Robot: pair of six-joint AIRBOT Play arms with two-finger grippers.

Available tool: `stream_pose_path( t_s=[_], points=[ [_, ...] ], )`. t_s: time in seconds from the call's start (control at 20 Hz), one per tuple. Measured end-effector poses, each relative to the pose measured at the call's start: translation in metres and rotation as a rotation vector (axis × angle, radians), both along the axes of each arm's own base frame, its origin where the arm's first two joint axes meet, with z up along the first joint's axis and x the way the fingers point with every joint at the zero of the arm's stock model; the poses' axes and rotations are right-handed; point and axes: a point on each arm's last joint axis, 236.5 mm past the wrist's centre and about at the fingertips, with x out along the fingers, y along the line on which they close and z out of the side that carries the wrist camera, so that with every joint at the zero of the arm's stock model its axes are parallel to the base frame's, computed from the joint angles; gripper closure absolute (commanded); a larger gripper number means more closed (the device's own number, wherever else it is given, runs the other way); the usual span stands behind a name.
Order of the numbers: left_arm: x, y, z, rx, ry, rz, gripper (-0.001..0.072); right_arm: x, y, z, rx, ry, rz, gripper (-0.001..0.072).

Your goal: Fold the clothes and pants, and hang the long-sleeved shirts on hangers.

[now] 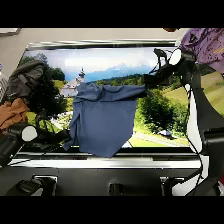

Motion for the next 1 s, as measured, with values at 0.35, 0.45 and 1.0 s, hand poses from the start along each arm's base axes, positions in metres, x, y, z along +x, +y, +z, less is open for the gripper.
stream_pose_path(
  t_s=[0.35, 0.45, 1.0],
  points=[
    [0.013, 0.02, -0.034, 0.102, -0.034, -0.048, 0.0095, -0.008, -0.001, -0.002, -0.003, 0.037, 0.003, 0.0688],
    [0.017, 0.02, -0.044, 0.111, -0.029, -0.06, 0.0121, -0.01, -0.001, -0.003, -0.004, 0.043, 0.005, 0.0688],
    [0.04, 0.002, -0.057, 0.05, -0.086, -0.057, 0.0694, -0.011, -0.001, -0.003, -0.005, 0.05, 0.007, 0.0688]
  ],
)
